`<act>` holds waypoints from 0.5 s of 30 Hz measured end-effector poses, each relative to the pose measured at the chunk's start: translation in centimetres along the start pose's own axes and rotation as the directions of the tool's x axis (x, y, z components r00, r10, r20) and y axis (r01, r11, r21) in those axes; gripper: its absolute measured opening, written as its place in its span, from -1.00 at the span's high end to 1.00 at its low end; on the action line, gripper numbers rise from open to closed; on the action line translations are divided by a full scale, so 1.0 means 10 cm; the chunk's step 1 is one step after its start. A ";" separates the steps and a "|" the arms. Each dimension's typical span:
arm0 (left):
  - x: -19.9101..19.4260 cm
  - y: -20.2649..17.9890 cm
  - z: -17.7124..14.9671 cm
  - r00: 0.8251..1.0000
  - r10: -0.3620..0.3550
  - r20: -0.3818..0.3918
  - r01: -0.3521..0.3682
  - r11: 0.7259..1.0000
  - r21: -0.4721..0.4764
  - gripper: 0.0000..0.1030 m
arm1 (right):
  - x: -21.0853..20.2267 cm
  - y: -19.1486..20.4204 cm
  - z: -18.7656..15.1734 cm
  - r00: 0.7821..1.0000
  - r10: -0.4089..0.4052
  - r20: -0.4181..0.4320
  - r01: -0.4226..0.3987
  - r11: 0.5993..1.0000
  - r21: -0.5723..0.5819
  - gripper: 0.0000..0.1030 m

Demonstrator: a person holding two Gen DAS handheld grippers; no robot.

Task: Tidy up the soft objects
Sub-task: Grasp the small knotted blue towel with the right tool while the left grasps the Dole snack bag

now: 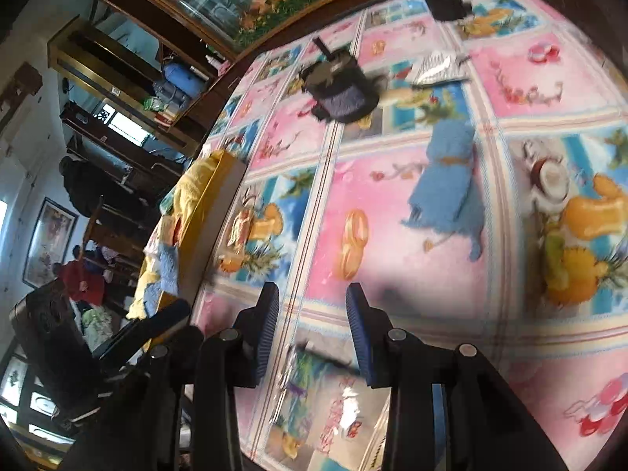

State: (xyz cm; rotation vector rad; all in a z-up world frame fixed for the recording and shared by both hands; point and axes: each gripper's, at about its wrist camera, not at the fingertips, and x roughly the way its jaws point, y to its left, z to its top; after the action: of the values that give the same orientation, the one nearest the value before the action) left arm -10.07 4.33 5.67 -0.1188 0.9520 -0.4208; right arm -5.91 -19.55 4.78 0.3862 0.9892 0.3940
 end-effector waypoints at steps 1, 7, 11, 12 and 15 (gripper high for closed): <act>0.03 -0.05 -0.02 1.000 -0.027 -0.011 0.027 0.999 0.018 -0.18 | -0.03 -0.02 0.05 0.998 -0.056 0.030 0.056 0.998 -0.011 0.24; 0.05 -0.56 -0.14 0.996 -0.084 0.030 0.070 0.945 0.321 -0.18 | 0.12 -0.32 0.38 0.971 -0.236 0.047 0.234 0.971 0.044 -0.01; 0.08 -0.72 -0.11 0.994 -0.108 0.015 0.087 0.869 0.486 -0.18 | 0.40 -0.38 0.48 0.965 -0.263 -0.005 0.263 0.964 0.036 -0.01; 0.11 -0.74 -0.09 0.992 -0.122 -0.005 0.107 0.851 0.514 -0.17 | 0.46 -0.37 0.47 0.969 -0.247 -0.025 0.248 0.969 0.021 0.00; 0.22 -0.84 -0.07 0.989 -0.131 -0.064 0.143 0.788 0.599 -0.17 | 0.44 -0.31 0.42 0.966 -0.257 -0.032 0.256 0.966 -0.029 0.53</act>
State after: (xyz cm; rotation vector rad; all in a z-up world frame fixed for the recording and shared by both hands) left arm -12.00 -4.22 5.91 0.4058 0.7887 -0.8471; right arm 0.33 -20.63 2.21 0.2256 1.0534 0.1787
